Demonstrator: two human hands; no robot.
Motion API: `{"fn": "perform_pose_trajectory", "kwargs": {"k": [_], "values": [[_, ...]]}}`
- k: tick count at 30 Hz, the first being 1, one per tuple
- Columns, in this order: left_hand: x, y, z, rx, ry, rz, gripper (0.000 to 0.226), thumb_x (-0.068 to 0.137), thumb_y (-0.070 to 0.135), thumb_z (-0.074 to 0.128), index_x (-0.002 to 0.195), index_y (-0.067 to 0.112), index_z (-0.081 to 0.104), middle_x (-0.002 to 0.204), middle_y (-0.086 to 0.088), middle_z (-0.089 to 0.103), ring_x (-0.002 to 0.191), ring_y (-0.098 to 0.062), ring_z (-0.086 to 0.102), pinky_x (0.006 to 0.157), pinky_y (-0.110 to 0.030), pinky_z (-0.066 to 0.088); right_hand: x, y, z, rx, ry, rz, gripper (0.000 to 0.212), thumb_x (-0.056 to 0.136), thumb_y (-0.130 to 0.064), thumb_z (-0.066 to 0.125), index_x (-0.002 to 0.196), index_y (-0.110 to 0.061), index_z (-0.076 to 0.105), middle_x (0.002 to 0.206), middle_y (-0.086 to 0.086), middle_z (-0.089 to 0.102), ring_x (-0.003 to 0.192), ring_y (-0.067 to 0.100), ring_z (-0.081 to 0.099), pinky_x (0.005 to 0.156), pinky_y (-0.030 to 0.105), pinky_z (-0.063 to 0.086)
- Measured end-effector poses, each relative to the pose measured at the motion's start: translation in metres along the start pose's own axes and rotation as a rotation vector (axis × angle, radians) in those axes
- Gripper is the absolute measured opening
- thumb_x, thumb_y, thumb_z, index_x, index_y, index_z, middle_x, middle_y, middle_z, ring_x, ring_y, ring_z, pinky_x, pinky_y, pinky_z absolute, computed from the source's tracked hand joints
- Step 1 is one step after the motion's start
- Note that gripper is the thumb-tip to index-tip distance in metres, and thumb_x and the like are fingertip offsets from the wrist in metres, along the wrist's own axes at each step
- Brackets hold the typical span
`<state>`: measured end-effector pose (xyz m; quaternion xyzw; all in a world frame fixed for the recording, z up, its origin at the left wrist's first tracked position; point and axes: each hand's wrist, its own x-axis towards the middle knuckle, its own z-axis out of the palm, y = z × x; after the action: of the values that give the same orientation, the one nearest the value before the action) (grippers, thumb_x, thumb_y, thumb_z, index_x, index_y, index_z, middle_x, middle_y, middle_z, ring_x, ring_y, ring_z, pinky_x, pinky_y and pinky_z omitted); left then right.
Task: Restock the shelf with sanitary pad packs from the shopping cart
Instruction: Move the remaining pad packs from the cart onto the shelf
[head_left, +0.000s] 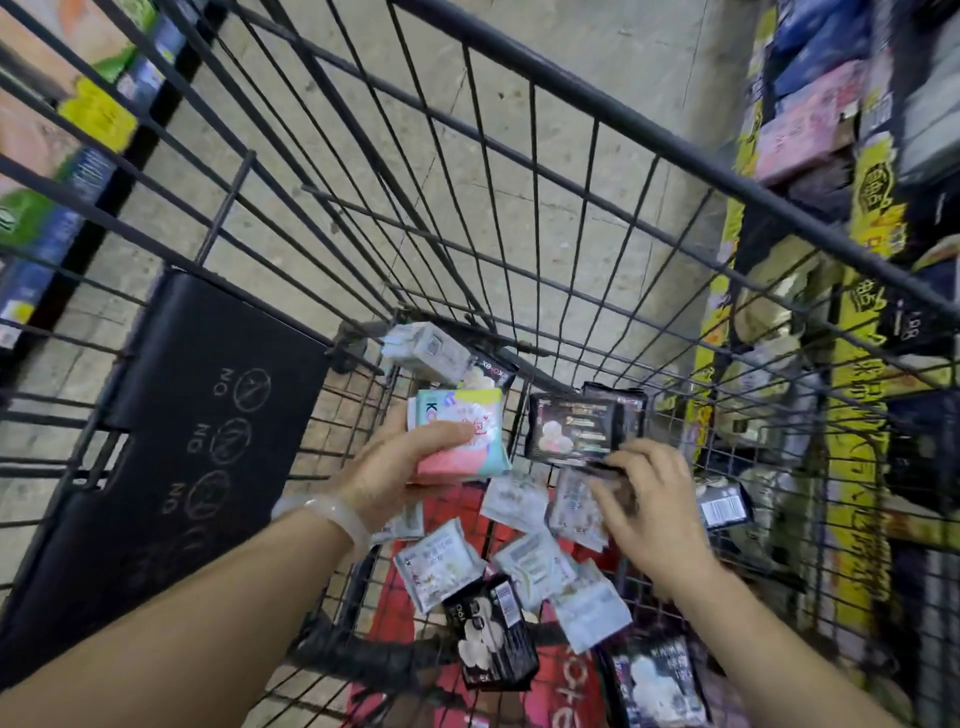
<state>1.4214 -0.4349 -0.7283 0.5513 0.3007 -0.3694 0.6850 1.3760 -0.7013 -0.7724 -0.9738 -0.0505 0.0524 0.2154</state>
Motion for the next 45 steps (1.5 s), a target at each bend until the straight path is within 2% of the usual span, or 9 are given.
{"fn": "perform_pose_trajectory", "kwargs": {"k": [4, 7, 14, 17, 20, 30, 36, 41, 45], "values": [[0.004, -0.015, 0.013, 0.039, 0.012, -0.036, 0.074, 0.046, 0.033, 0.082, 0.113, 0.02, 0.055, 0.101, -0.008, 0.073, 0.092, -0.029, 0.071, 0.083, -0.044, 0.057, -0.058, 0.006, 0.001, 0.065, -0.522, 0.013, 0.074, 0.077, -0.077, 0.041, 0.122, -0.02, 0.054, 0.12, 0.0, 0.047, 0.11, 0.023, 0.051, 0.091, 0.033, 0.044], [0.005, -0.017, 0.017, 0.069, -0.01, -0.06, 0.069, 0.049, 0.031, 0.083, 0.111, 0.023, 0.055, 0.107, -0.009, 0.071, 0.095, -0.029, 0.069, 0.085, -0.042, 0.056, -0.08, 0.003, 0.012, -0.079, -0.937, -0.037, 0.086, 0.076, -0.053, 0.066, 0.145, -0.031, 0.02, 0.15, 0.0, 0.01, 0.138, 0.024, 0.018, 0.111, 0.04, 0.025], [0.001, -0.017, 0.017, 0.088, -0.035, -0.049, 0.067, 0.051, 0.031, 0.077, 0.113, 0.022, 0.053, 0.105, -0.008, 0.07, 0.09, -0.025, 0.068, 0.078, -0.036, 0.055, -0.044, -0.016, -0.009, 0.598, -0.892, 0.643, 0.015, 0.09, -0.04, 0.056, 0.098, -0.029, 0.051, 0.085, -0.014, 0.054, 0.075, 0.008, 0.057, 0.071, 0.014, 0.049], [-0.001, -0.016, 0.018, 0.082, -0.034, -0.046, 0.068, 0.05, 0.031, 0.077, 0.113, 0.021, 0.052, 0.104, -0.009, 0.07, 0.088, -0.025, 0.068, 0.075, -0.035, 0.055, -0.034, -0.013, -0.012, 0.803, -0.843, 0.784, 0.051, 0.082, -0.057, 0.05, 0.097, -0.01, 0.065, 0.067, 0.002, 0.067, 0.052, 0.014, 0.061, 0.068, 0.028, 0.054], [-0.001, -0.017, 0.019, 0.11, -0.031, -0.056, 0.062, 0.055, 0.03, 0.077, 0.112, 0.021, 0.051, 0.105, -0.008, 0.069, 0.088, -0.024, 0.069, 0.07, -0.032, 0.055, -0.033, -0.006, -0.006, 0.864, -0.725, 0.826, 0.074, 0.066, -0.068, 0.049, 0.1, -0.004, 0.064, 0.068, 0.006, 0.068, 0.056, 0.018, 0.061, 0.068, 0.033, 0.054], [0.0, -0.008, 0.011, -0.028, 0.044, -0.023, 0.071, 0.059, 0.026, 0.074, 0.123, 0.007, 0.049, 0.096, -0.01, 0.068, 0.082, -0.025, 0.067, 0.064, -0.036, 0.059, -0.035, -0.015, 0.003, 0.826, -0.306, 0.901, 0.041, 0.092, -0.037, 0.053, 0.126, -0.02, 0.038, 0.095, 0.011, 0.066, 0.069, 0.023, 0.065, 0.064, 0.035, 0.055], [-0.006, -0.008, -0.006, 0.079, 0.052, -0.033, 0.079, 0.055, 0.032, 0.078, 0.126, 0.011, 0.05, 0.098, -0.01, 0.072, 0.085, -0.025, 0.068, 0.072, -0.037, 0.054, -0.042, -0.039, -0.013, 0.552, -0.087, 0.661, 0.012, 0.086, -0.029, 0.064, 0.087, -0.019, 0.057, 0.069, -0.005, 0.058, 0.066, 0.015, 0.055, 0.059, 0.021, 0.042], [-0.027, -0.017, 0.007, 0.321, -0.086, -0.114, 0.071, 0.053, 0.033, 0.083, 0.114, 0.022, 0.05, 0.106, -0.009, 0.07, 0.093, -0.027, 0.069, 0.089, -0.044, 0.055, -0.032, -0.07, -0.03, 0.982, -0.592, 0.563, 0.091, 0.065, -0.044, 0.079, 0.135, -0.043, 0.022, 0.123, -0.017, 0.043, 0.11, 0.002, 0.048, 0.103, 0.028, 0.039], [-0.034, -0.023, 0.029, 0.31, -0.177, -0.13, 0.06, 0.065, 0.027, 0.082, 0.116, 0.023, 0.052, 0.106, -0.003, 0.071, 0.093, -0.019, 0.07, 0.078, -0.03, 0.057, -0.022, -0.088, -0.029, 1.358, -0.786, 0.736, 0.121, 0.049, -0.047, 0.086, 0.146, -0.033, 0.015, 0.14, 0.001, 0.047, 0.124, 0.021, 0.05, 0.108, 0.046, 0.038]]}}
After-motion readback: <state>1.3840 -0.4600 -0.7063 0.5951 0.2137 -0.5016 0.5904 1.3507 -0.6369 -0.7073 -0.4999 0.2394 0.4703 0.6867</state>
